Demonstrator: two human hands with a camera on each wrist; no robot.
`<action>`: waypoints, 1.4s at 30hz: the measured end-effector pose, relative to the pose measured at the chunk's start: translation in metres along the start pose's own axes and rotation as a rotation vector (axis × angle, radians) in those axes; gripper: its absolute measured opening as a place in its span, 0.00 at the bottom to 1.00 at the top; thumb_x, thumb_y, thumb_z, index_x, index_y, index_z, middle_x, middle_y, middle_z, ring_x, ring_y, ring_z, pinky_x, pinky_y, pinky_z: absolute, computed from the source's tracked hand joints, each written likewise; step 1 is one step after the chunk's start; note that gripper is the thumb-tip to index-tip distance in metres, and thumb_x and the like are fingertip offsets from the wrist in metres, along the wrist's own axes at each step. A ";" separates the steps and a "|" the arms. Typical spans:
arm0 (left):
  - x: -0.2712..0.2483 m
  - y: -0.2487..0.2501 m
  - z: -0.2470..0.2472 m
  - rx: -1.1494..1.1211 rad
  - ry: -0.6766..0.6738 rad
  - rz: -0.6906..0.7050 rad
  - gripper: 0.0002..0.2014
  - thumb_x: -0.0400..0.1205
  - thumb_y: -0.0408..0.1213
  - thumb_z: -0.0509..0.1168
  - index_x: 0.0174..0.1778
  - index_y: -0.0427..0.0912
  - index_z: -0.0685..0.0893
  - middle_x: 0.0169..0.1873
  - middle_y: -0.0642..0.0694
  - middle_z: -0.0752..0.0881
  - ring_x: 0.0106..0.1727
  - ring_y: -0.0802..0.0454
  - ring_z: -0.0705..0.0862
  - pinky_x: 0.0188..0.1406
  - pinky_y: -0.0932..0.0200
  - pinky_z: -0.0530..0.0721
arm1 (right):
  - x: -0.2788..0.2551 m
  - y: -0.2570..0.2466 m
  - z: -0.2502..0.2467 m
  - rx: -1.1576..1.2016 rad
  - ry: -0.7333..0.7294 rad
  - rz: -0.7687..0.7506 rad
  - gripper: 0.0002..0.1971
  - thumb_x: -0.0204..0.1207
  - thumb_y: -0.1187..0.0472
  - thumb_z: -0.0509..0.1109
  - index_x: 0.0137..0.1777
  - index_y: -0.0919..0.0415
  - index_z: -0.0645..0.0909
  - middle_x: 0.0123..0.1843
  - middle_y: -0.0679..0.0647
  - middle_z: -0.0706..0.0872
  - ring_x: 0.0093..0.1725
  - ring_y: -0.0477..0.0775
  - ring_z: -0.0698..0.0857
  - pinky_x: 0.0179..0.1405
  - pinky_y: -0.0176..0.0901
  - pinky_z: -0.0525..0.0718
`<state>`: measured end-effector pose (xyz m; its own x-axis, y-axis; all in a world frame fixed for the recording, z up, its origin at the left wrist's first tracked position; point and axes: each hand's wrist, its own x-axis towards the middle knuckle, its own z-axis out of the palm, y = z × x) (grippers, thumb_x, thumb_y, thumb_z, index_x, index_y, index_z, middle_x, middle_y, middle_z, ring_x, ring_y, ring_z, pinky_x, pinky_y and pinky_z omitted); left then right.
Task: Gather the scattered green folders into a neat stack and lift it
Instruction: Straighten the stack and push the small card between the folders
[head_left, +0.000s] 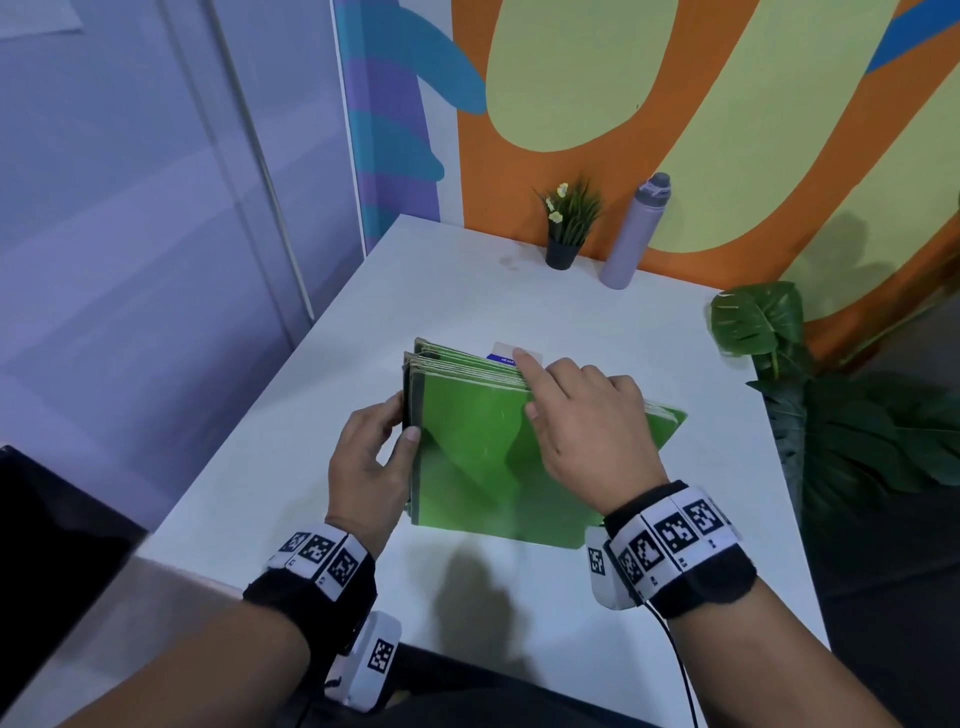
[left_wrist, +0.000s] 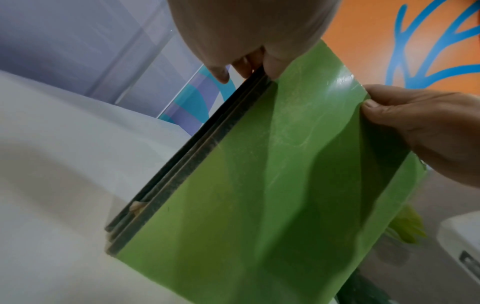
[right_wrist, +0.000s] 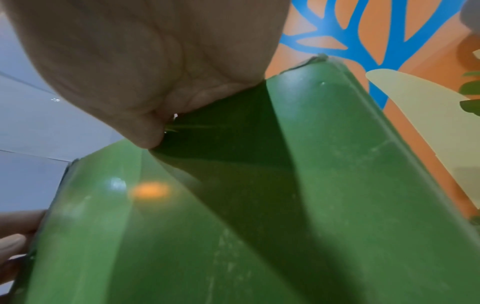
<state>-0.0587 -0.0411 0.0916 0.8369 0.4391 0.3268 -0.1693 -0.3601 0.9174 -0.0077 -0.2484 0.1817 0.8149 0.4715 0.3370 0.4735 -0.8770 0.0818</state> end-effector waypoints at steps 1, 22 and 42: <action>0.001 0.001 0.001 -0.051 -0.003 -0.033 0.23 0.79 0.31 0.68 0.58 0.69 0.82 0.52 0.61 0.83 0.57 0.52 0.84 0.66 0.54 0.80 | 0.000 -0.001 -0.001 0.002 -0.011 0.005 0.26 0.79 0.52 0.58 0.78 0.50 0.67 0.52 0.50 0.83 0.45 0.60 0.82 0.42 0.52 0.72; 0.005 0.011 0.010 -0.328 0.030 -0.228 0.22 0.79 0.23 0.66 0.51 0.61 0.80 0.52 0.49 0.86 0.53 0.59 0.86 0.66 0.49 0.82 | 0.003 -0.008 0.000 -0.003 -0.025 0.040 0.27 0.78 0.52 0.60 0.78 0.51 0.67 0.52 0.51 0.84 0.45 0.59 0.82 0.39 0.51 0.71; 0.022 0.012 0.019 -0.345 -0.131 -0.244 0.10 0.83 0.39 0.55 0.57 0.58 0.75 0.55 0.56 0.83 0.54 0.61 0.80 0.61 0.56 0.78 | 0.004 -0.010 0.001 0.053 0.042 -0.006 0.21 0.69 0.63 0.68 0.63 0.50 0.76 0.44 0.49 0.83 0.39 0.59 0.83 0.34 0.48 0.67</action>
<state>-0.0331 -0.0515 0.1058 0.9291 0.3611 0.0801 -0.1037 0.0465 0.9935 -0.0086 -0.2373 0.1812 0.7979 0.4713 0.3759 0.4961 -0.8676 0.0348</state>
